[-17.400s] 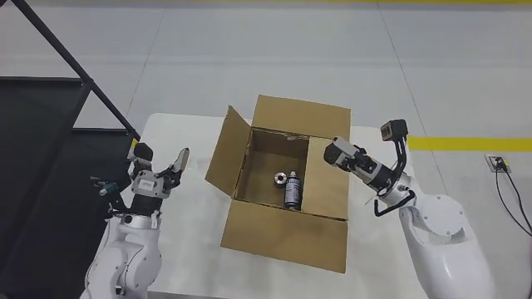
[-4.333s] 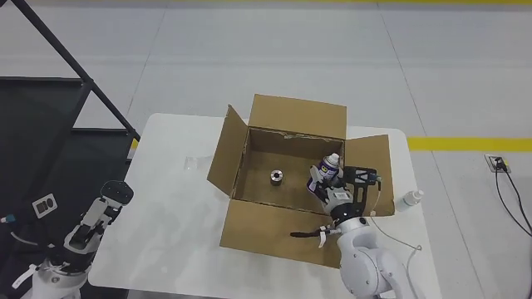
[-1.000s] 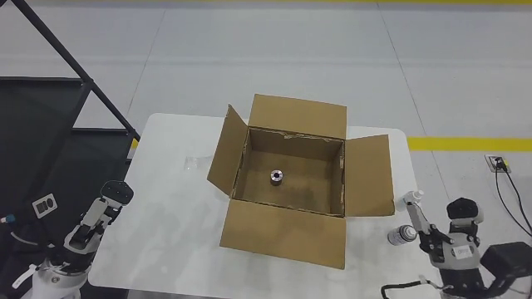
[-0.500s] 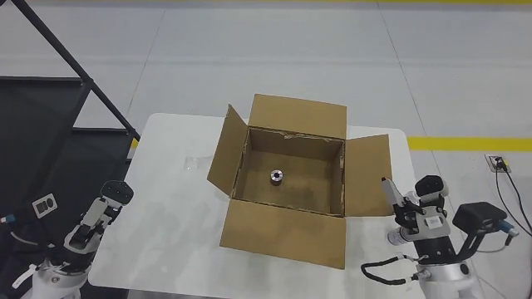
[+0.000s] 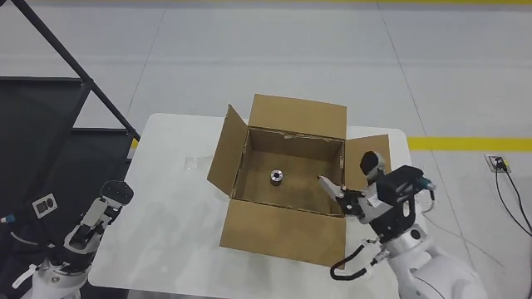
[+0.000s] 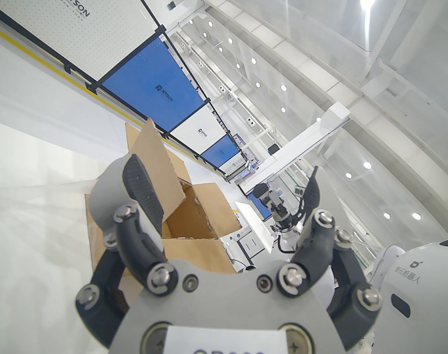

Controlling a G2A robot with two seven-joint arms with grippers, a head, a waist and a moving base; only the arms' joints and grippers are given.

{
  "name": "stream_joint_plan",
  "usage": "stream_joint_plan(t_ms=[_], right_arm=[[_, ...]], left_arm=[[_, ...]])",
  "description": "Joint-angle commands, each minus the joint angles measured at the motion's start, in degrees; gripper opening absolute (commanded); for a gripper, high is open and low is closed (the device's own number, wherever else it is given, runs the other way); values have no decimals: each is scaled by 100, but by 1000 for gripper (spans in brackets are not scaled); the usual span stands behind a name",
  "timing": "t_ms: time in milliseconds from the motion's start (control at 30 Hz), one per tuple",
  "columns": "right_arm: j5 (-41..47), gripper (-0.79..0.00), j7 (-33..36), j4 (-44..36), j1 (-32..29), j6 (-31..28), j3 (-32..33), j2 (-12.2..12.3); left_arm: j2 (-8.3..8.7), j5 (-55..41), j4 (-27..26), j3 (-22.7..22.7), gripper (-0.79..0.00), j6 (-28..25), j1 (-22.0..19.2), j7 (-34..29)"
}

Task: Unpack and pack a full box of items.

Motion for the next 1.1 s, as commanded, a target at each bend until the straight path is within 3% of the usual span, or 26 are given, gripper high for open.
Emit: stream_joint_plan(t_ms=[0, 200, 300, 533, 767, 800, 867, 900, 1067], right_arm=[[61, 0, 1123, 581, 1062, 58, -533, -45], [339, 0, 2862, 2978, 3468, 230, -2010, -326], [381, 0, 3196, 4157, 4238, 480, -2746, -548], [580, 0, 3014, 6388, 5089, 933, -3793, -1057], [991, 0, 2279, 7788, 5312, 1114, -4093, -1432], [1038, -18, 2168, 7933, 5327, 1118, -4109, -1473], [1180, -320, 1968, 8182, 5357, 1105, -4110, -1550], [1204, -400, 1875, 8314, 5379, 1148, -4112, -1583], [1405, -539, 1717, 8824, 5491, 1080, -4117, -1735]], left_arm=[[0, 0, 0, 0, 0, 0, 0, 0], [0, 0, 0, 0, 0, 0, 0, 0], [0, 0, 0, 0, 0, 0, 0, 0], [0, 0, 0, 0, 0, 0, 0, 0], [0, 0, 0, 0, 0, 0, 0, 0], [0, 0, 0, 0, 0, 0, 0, 0], [0, 0, 0, 0, 0, 0, 0, 0], [0, 0, 0, 0, 0, 0, 0, 0], [0, 0, 0, 0, 0, 0, 0, 0]])
